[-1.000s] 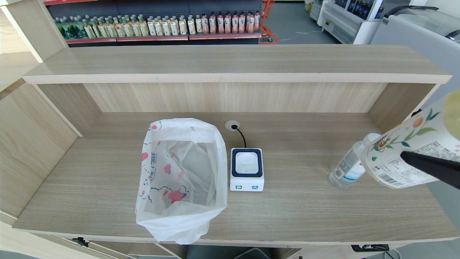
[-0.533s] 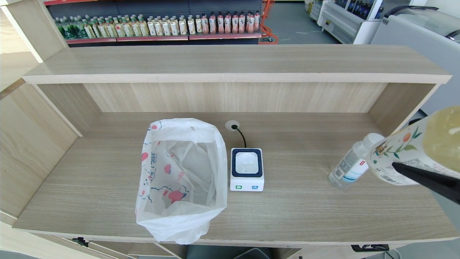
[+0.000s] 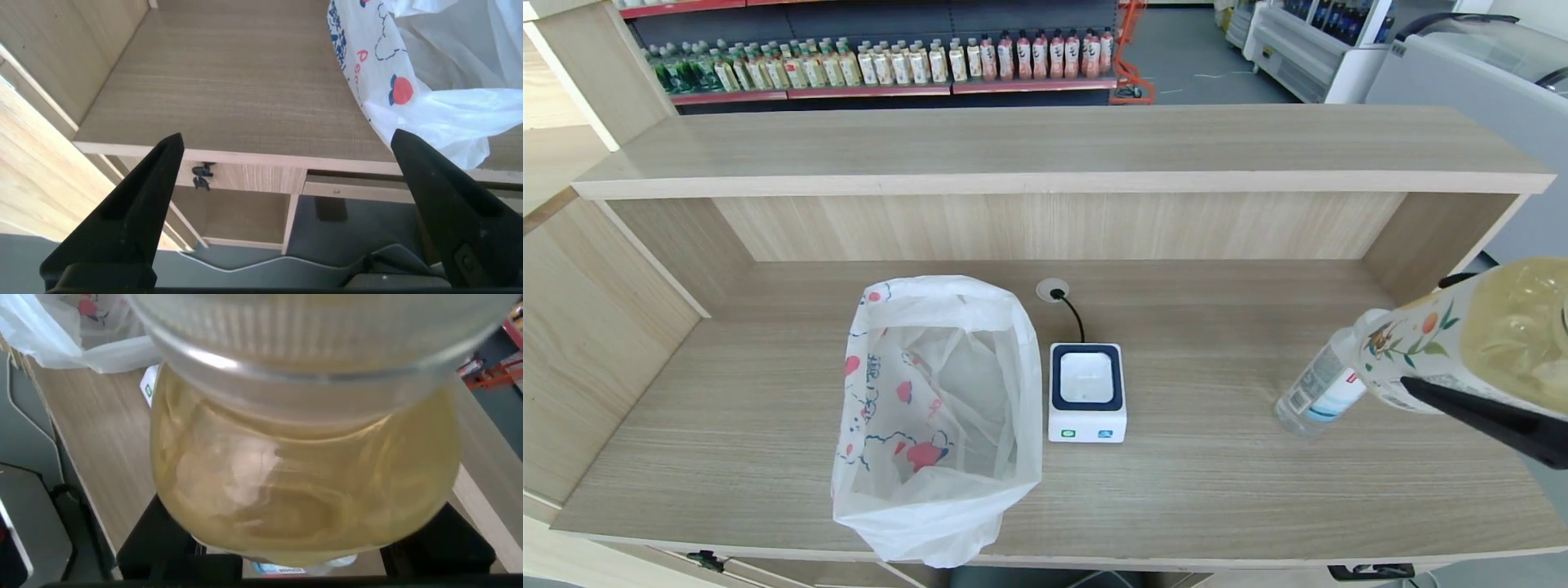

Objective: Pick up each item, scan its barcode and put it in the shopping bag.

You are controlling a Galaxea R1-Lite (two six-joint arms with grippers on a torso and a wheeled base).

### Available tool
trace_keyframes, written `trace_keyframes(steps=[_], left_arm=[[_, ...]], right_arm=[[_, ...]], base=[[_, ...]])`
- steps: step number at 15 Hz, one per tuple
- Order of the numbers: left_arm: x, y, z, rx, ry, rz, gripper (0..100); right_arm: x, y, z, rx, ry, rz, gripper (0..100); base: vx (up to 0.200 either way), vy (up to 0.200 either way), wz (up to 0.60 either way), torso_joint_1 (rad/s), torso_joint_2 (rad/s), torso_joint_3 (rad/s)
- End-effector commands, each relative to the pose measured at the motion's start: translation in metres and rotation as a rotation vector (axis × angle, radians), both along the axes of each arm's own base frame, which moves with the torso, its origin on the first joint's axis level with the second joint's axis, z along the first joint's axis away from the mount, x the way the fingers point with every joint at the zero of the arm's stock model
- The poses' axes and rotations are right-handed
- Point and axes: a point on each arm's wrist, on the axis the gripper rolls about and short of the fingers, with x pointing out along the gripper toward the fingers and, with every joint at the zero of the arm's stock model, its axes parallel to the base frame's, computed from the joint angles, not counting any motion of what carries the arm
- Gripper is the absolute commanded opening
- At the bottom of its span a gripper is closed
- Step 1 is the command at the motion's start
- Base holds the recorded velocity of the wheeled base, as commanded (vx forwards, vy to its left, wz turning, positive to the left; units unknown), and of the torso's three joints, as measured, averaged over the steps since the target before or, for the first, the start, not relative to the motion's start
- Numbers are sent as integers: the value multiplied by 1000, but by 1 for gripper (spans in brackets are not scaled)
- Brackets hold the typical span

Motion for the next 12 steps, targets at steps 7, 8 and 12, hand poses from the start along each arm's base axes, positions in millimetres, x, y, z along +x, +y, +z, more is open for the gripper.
trace_keyframes(steps=[7, 8, 12], left_arm=[[0, 0, 0, 2, -1, 2, 100], [0, 0, 0, 4, 0, 2, 100], [0, 0, 0, 2, -1, 2, 100]], right_arm=[[15, 5, -7, -14, 31, -12, 0], [19, 5, -8, -15, 34, -22, 0], [44, 13, -13, -12, 27, -30, 0]], base=[[-29, 86, 0, 6, 3, -1], [-200, 0, 0, 2, 2, 2], [-200, 0, 0, 1, 0, 2]])
